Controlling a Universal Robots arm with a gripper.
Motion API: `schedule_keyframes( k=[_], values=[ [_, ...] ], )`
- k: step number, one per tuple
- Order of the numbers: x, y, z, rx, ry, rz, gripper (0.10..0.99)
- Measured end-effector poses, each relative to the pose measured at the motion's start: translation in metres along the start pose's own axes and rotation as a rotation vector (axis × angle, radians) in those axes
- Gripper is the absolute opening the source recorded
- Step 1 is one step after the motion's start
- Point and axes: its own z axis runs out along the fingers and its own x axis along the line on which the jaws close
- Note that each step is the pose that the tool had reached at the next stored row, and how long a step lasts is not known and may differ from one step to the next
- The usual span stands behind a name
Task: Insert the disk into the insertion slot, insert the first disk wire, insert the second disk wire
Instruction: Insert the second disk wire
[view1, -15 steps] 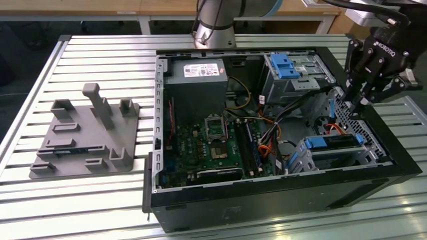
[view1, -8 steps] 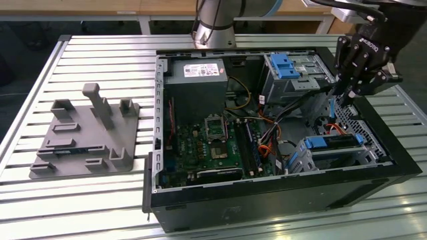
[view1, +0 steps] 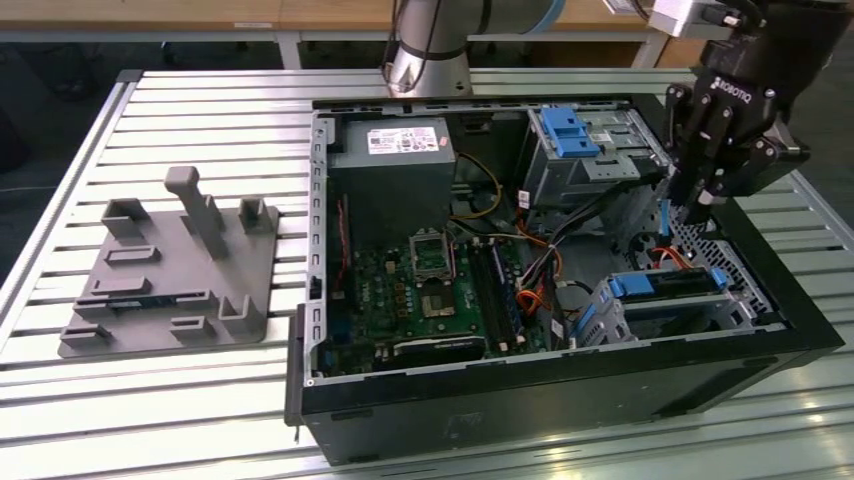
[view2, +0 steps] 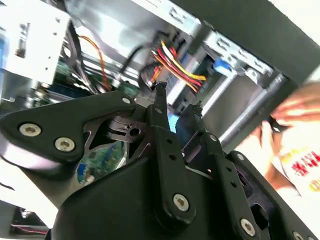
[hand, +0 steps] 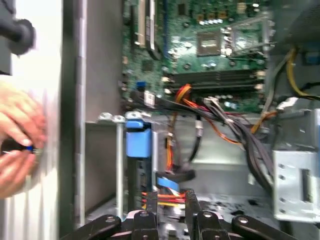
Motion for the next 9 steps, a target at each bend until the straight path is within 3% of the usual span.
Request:
schedule_keyframes(
  k=[4, 6, 9],
  values=[
    [-0.0010, 0.0099, 0.0011, 0.000, 0.0526, 0.002, 0.357],
    [-0.0034, 0.0144, 0.0024, 0.000, 0.0672, 0.003, 0.357],
    [-0.0078, 0.0187, 0.0051, 0.000, 0.0821, 0.004, 0.357]
  ],
)
